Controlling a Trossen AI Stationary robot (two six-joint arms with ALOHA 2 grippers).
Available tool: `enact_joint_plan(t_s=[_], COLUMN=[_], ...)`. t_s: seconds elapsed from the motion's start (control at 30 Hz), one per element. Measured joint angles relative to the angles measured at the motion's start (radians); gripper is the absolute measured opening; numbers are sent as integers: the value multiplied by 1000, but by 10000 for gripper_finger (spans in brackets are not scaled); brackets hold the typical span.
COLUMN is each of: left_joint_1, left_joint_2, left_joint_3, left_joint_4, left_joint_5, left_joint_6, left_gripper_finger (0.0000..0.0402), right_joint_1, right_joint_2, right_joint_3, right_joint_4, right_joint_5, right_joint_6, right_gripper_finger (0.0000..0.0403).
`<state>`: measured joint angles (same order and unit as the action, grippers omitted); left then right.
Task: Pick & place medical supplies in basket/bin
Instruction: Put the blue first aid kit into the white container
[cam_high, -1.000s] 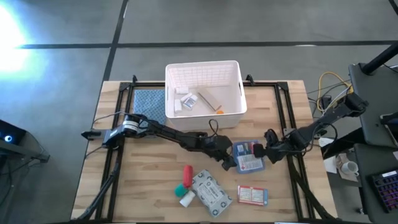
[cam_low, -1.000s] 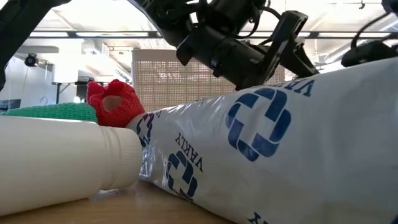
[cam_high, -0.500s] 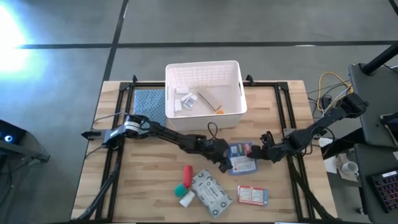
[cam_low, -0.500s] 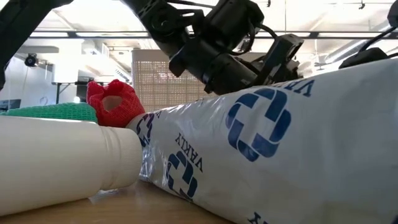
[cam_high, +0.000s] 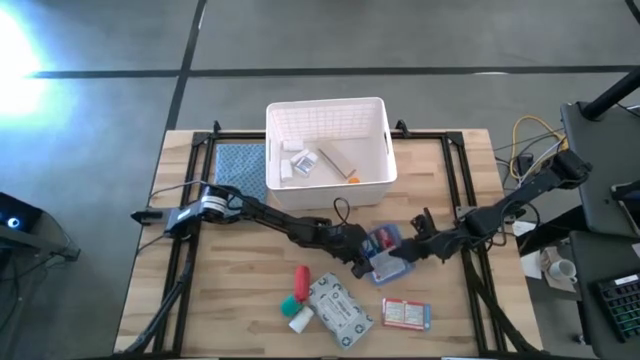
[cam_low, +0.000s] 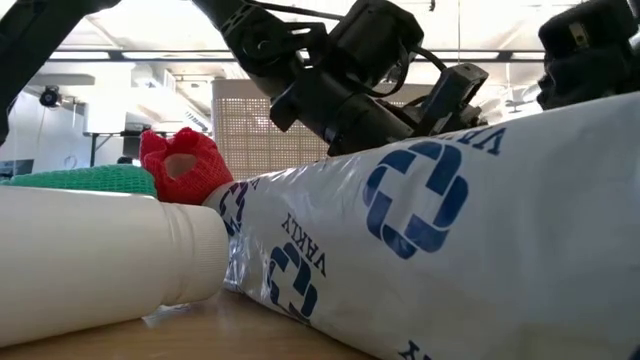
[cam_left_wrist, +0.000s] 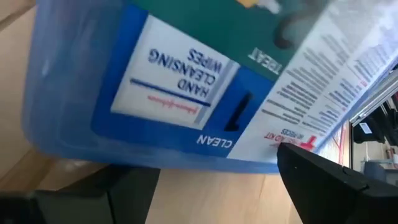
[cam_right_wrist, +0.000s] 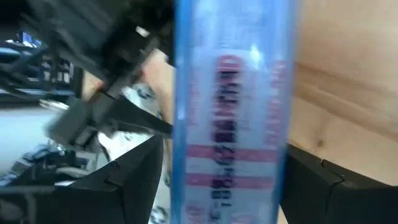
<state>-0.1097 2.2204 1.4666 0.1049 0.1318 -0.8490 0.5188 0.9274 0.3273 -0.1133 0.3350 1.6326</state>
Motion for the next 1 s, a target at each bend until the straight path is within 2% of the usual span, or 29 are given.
enact_joint_plan(t_s=[0.23, 0.43, 0.73, 0.83, 1.0], left_joint_1=[0, 0, -6, -25, -92], left_joint_2=[0, -1, -66, -120, -234], left_joint_3=[1, 1, -6, -7, -26], left_joint_4=[-2, -7, -111, -216, -328], left_joint_5=[0, 0, -18, -73, -212], left_joint_6=[-1, 0, 23, 64, 96], left_gripper_finger=[301, 301, 301, 301, 301], right_joint_1=[-6, -7, -6, -6, -6], right_joint_2=[79, 147, 146, 149, 144], right_joint_3=[12, 16, 34, 54, 111], right_joint_4=[-11, 6, 41, 29, 33], right_joint_5=[3, -57, -75, -78, -77], right_joint_6=[38, 70, 35, 10, -43], right_gripper_finger=[258, 252, 171, 160, 166])
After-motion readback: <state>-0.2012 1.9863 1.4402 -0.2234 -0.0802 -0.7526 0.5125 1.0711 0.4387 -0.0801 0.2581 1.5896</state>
